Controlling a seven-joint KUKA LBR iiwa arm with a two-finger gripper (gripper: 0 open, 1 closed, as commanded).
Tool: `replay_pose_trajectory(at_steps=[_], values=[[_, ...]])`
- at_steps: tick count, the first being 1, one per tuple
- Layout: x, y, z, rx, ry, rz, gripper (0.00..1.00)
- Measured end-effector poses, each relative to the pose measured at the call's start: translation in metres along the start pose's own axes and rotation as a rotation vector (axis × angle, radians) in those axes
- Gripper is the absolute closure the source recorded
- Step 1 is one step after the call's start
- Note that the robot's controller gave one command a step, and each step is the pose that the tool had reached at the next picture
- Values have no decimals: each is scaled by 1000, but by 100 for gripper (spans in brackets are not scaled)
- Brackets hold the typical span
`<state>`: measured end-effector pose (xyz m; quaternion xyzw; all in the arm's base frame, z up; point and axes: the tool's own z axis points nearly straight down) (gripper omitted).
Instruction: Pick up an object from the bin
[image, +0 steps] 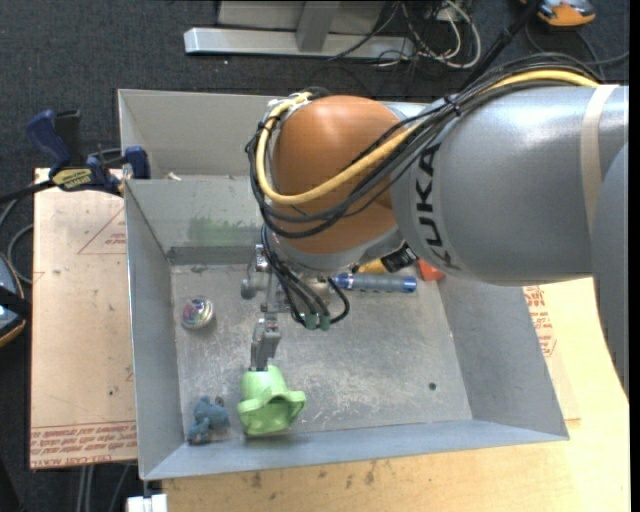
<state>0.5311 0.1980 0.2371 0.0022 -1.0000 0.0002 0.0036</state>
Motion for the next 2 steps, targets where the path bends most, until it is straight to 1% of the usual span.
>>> replay_pose_trajectory(at_steps=[1,2], values=[[12,-72,121,2,-1,-27,0],[33,-8,143,-3,-3,-8,0]])
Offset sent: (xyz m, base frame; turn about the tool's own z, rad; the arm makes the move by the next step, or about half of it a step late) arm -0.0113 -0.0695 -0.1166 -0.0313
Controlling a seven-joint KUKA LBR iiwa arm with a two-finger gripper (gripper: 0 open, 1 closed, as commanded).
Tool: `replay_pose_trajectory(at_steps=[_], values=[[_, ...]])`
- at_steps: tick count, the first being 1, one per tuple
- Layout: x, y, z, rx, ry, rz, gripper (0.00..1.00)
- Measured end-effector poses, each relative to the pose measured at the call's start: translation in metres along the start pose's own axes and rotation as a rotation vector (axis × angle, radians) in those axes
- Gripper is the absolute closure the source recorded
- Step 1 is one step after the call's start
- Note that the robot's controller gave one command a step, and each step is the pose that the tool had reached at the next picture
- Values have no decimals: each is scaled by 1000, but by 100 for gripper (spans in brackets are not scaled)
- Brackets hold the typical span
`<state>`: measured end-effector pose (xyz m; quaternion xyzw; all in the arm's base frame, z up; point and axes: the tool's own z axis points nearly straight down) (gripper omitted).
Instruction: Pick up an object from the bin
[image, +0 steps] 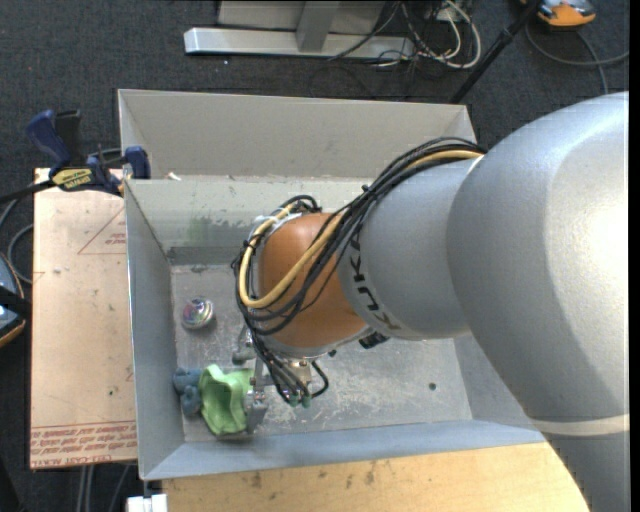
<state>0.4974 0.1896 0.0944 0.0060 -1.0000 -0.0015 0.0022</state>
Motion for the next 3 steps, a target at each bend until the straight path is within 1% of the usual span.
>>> replay_pose_trajectory(at_steps=[1,2,3], values=[[5,31,20,0,-12,68,0],[4,31,19,-2,-13,72,100],[-1,14,-116,-1,-12,76,100]])
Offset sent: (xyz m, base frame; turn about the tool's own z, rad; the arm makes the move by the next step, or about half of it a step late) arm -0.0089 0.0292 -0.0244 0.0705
